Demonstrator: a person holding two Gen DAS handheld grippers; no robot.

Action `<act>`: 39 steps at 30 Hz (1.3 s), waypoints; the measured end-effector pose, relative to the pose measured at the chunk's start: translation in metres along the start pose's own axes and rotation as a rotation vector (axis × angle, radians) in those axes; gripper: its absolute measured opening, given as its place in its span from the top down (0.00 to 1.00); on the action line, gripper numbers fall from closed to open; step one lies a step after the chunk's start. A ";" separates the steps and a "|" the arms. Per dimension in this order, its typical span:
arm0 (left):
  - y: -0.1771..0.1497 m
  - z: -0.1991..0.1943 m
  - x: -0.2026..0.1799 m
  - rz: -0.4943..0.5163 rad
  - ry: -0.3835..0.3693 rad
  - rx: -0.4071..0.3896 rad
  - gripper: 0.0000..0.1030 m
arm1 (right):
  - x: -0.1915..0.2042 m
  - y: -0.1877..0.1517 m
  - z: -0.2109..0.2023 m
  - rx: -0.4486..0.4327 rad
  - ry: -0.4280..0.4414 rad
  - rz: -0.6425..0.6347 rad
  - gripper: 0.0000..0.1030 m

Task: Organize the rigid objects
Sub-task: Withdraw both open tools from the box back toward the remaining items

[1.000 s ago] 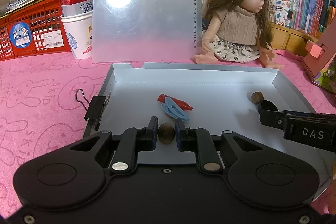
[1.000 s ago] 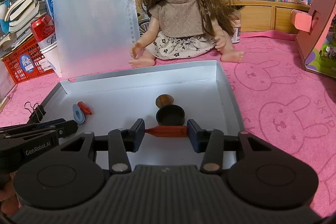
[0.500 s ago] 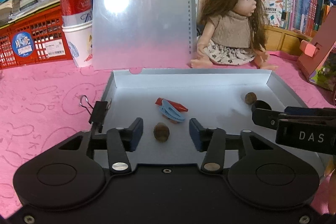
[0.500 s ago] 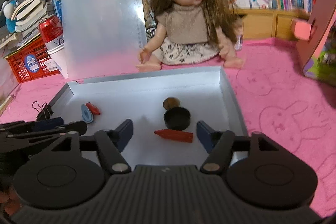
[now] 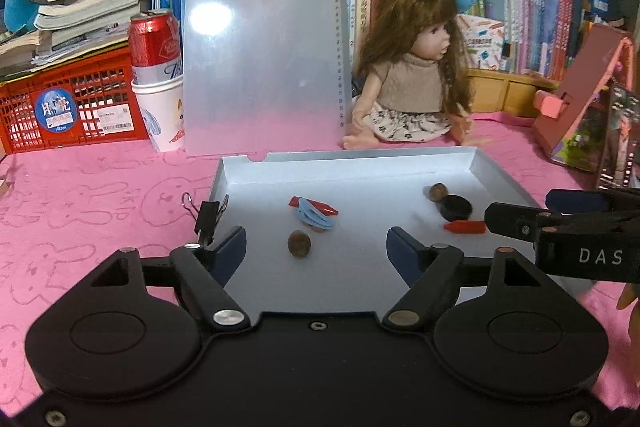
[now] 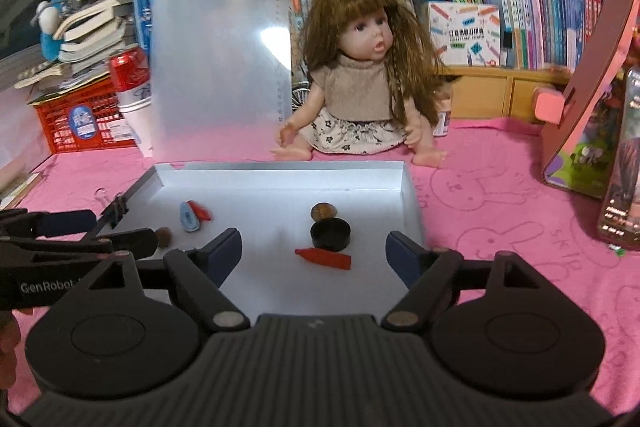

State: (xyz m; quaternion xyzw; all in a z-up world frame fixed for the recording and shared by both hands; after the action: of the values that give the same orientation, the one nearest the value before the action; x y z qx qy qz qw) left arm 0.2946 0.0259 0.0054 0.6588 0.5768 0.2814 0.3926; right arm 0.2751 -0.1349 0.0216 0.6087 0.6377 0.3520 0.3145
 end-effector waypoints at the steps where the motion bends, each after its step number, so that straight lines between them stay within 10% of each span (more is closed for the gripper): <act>1: -0.001 -0.005 -0.001 0.002 -0.005 -0.002 0.26 | 0.001 -0.001 -0.006 -0.007 0.003 -0.012 0.15; 39: -0.128 -0.143 -0.017 0.082 -0.094 0.017 0.29 | 0.007 -0.119 -0.130 -0.031 0.102 -0.232 0.10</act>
State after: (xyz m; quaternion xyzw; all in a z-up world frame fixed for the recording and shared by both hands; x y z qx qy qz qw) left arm 0.1054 0.0403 -0.0245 0.6977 0.5327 0.2609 0.4017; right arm 0.1002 -0.1381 -0.0052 0.5070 0.7137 0.3536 0.3296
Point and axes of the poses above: each gripper's, at about its wrist camera, not at the fingertips, and z roughly the way its jaws point, x to its left, y to its top, the point moved 8 cm from there along z, roughly the way its jaws point, and after that the axes turned 7 degrees about -y, right-handed, at the moved point
